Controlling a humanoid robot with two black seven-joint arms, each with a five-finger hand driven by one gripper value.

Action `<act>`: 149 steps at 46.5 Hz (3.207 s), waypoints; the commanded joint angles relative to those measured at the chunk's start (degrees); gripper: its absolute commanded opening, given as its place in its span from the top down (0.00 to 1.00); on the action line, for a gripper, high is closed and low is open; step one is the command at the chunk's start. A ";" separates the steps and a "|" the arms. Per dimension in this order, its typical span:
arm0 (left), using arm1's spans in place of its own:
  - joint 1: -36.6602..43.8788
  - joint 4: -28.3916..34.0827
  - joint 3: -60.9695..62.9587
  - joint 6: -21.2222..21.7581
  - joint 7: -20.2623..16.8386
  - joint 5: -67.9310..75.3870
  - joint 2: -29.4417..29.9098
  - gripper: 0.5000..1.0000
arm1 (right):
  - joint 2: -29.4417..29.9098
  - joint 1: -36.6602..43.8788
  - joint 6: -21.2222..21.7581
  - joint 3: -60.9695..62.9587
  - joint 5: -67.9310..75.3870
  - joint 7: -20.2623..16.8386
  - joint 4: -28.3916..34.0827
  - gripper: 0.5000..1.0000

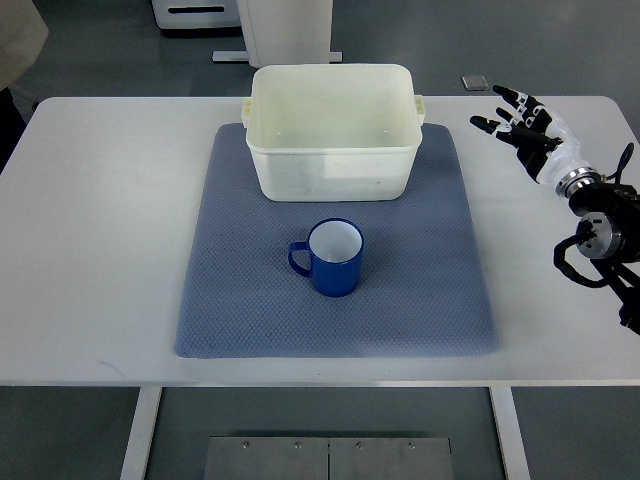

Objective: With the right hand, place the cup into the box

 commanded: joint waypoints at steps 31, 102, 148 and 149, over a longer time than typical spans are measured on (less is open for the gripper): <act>-0.01 0.00 0.04 0.00 0.01 0.00 0.00 0.00 | 0.10 -0.08 0.00 0.09 0.00 0.98 0.08 0.00; -0.01 0.00 0.04 0.00 0.01 0.00 0.00 0.00 | -6.40 1.59 10.98 -2.72 -19.77 4.32 30.05 0.03; -0.01 0.00 0.04 0.00 0.01 0.00 0.00 0.00 | -5.35 3.87 10.64 -19.07 -26.19 3.80 28.21 0.10; -0.01 0.00 0.04 0.00 0.01 0.00 0.00 0.00 | -5.26 3.79 10.64 -19.07 -26.19 3.80 28.03 0.10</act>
